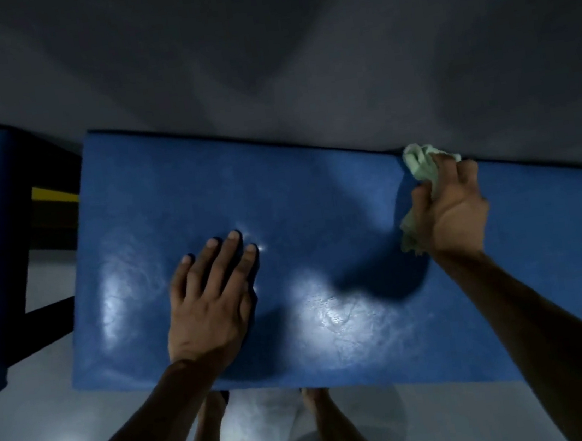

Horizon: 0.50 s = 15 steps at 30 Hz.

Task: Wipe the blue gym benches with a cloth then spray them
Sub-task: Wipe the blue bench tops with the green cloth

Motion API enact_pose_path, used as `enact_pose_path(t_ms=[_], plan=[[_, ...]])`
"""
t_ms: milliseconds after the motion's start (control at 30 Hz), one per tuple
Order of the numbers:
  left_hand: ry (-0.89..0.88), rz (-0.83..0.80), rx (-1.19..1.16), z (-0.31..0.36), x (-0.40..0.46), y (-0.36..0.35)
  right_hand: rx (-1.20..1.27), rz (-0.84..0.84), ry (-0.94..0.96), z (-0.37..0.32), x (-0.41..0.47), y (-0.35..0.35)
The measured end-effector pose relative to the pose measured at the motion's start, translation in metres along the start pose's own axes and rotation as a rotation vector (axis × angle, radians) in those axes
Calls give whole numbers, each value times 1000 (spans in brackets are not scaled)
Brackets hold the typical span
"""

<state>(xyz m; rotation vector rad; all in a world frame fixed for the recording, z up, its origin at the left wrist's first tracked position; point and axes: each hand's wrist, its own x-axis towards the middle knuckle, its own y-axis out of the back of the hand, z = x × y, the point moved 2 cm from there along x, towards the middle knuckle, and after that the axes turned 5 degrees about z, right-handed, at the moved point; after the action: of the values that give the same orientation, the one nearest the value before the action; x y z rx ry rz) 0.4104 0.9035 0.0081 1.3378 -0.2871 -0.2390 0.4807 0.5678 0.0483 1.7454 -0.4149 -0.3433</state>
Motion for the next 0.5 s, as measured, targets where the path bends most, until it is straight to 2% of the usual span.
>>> enact_pose_path(t_ms=[100, 233, 333, 400, 433, 500], plan=[[22, -31, -44, -3, 0, 0, 83, 73, -108, -49, -15, -16], [22, -37, -58, -2, 2, 3, 115, -10, 14, -145, -38, -45], [22, -69, -156, -6, 3, 11, 95, -18, 230, -202, -52, -61], [2, -55, -256, -13, 7, 21, -3, -3, 467, -205, -54, -55], [-14, -40, -276, -21, 11, 29, -67, -48, 564, -194, -50, -49], [-31, -10, -260, -45, 22, 43, -134, -195, 568, -155, -34, -35]])
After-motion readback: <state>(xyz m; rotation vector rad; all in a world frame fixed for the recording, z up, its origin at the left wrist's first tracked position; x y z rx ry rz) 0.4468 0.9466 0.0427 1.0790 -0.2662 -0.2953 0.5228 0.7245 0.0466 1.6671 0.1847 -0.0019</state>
